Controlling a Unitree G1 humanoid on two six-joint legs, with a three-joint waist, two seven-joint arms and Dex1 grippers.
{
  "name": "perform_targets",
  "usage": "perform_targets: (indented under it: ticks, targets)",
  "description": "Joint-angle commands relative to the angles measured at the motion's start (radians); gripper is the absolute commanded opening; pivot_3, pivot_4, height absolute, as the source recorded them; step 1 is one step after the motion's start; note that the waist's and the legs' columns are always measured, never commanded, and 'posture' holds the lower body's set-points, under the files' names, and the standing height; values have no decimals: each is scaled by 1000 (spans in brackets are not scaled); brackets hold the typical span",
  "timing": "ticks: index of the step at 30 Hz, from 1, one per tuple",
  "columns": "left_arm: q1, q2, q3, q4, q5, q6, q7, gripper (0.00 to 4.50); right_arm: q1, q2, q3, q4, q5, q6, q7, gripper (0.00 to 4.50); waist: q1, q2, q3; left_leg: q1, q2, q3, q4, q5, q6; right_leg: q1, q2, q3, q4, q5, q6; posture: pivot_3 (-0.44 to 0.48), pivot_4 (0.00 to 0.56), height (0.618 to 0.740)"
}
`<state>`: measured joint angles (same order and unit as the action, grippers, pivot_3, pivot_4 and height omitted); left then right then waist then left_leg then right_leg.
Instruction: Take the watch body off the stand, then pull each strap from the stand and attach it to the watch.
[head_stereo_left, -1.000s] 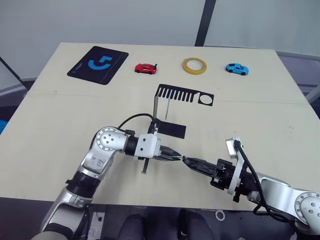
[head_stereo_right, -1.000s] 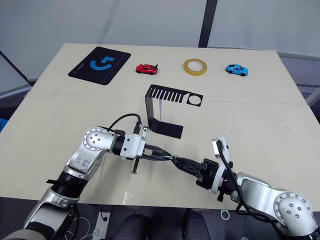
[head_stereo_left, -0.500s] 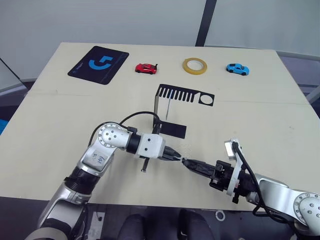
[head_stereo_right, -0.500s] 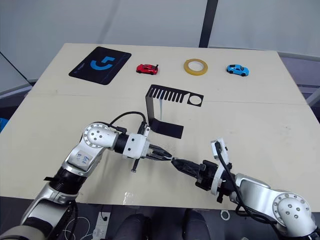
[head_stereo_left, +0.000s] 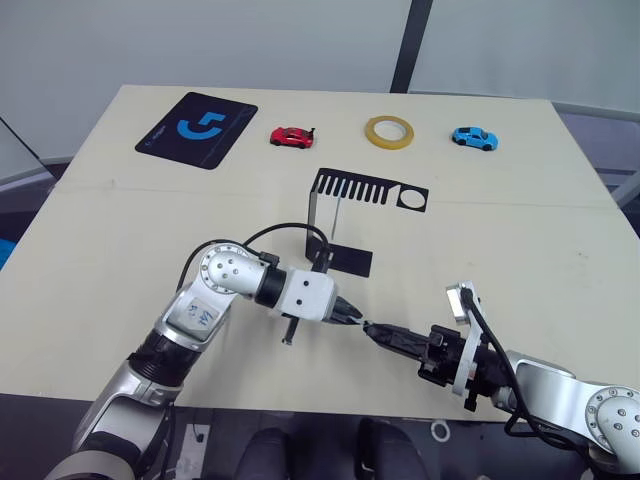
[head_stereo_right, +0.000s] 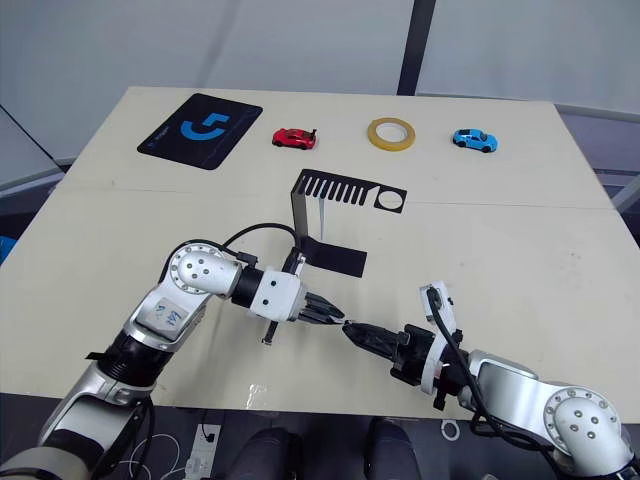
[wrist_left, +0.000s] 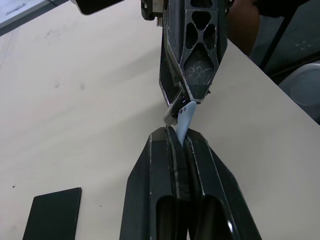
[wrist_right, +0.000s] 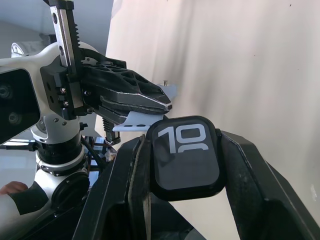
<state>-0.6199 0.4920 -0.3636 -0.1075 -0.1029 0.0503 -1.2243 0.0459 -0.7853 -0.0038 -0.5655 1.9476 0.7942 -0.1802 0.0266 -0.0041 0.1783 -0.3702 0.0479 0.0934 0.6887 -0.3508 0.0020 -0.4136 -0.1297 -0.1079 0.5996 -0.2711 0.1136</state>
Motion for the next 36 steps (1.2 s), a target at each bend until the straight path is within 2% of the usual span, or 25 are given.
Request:
perform_targets:
  ticks: [1, 36]
  targets:
    - [-20, -13, -22, -46, 10, -4, 10, 0, -12, -4, 15, -32, 25, 8, 7, 1623, 0, 0, 0, 0, 0, 0, 0, 0, 0, 0, 0, 0, 0, 0, 0, 0, 150, 737]
    - [-40, -55, -91, -38, 106, 62, 32, 0, -30, 13, 39, -25, 25, 12, -18, 1623, 0, 0, 0, -1, 0, 0, 3, -1, 1, 0, 0, 0, 2, 0, 0, 0, 150, 737]
